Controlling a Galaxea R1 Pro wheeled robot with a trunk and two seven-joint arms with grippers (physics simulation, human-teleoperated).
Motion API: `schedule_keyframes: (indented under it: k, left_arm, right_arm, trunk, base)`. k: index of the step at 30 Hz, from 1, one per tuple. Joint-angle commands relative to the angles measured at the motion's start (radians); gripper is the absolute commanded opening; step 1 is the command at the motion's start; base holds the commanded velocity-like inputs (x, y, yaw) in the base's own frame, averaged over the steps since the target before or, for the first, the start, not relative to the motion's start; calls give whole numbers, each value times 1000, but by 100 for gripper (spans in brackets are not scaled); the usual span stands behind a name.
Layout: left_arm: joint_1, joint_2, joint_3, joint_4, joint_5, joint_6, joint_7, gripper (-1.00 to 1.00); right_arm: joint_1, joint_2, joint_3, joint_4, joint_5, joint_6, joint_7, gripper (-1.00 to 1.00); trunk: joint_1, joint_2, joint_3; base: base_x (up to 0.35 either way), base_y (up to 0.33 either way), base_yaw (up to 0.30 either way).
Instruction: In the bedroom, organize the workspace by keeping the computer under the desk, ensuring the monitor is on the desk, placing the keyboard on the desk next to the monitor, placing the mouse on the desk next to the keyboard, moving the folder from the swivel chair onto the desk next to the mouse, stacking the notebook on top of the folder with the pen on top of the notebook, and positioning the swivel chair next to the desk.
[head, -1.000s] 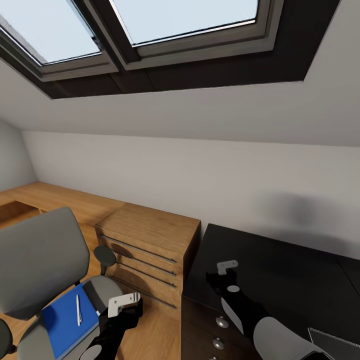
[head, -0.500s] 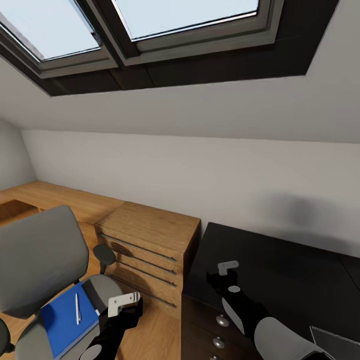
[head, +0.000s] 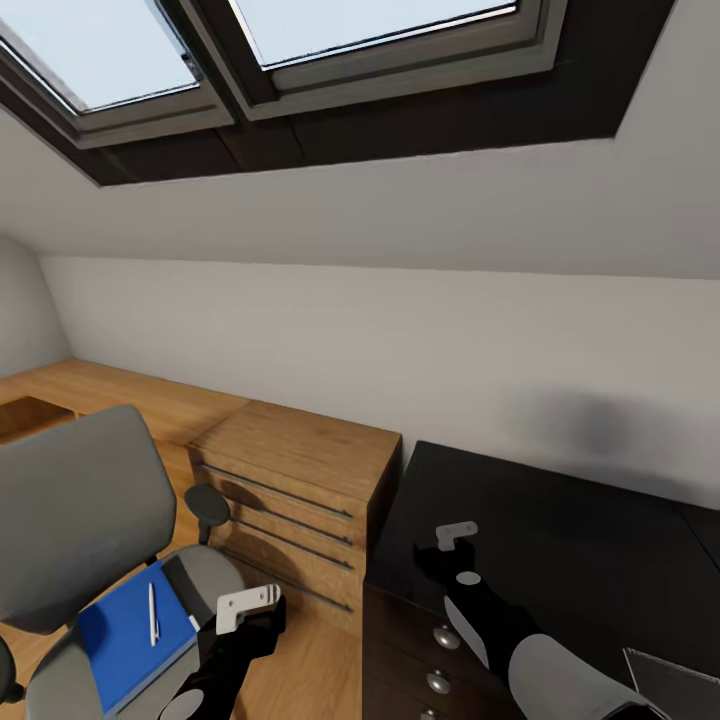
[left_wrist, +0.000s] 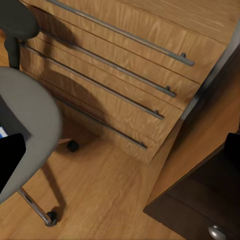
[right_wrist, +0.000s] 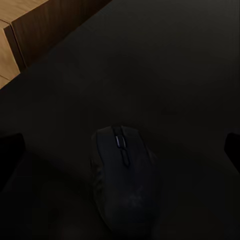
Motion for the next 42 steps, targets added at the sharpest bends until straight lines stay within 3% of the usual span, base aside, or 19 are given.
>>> schedule_keyframes:
  k: [1, 42]
  left_arm:
    - [0, 1, -2, -2, 9, 2, 9, 100]
    - [0, 1, -2, -2, 10, 2, 9, 100]
  right_arm:
    - [-1, 0, 9, 1, -10, -1, -7, 100]
    - [-1, -4, 7, 2, -11, -1, -7, 100]
  trunk:
    - [4, -8, -4]
    - [157, -288, -130]
  base:
    - [0, 0, 0]
    - [0, 0, 0]
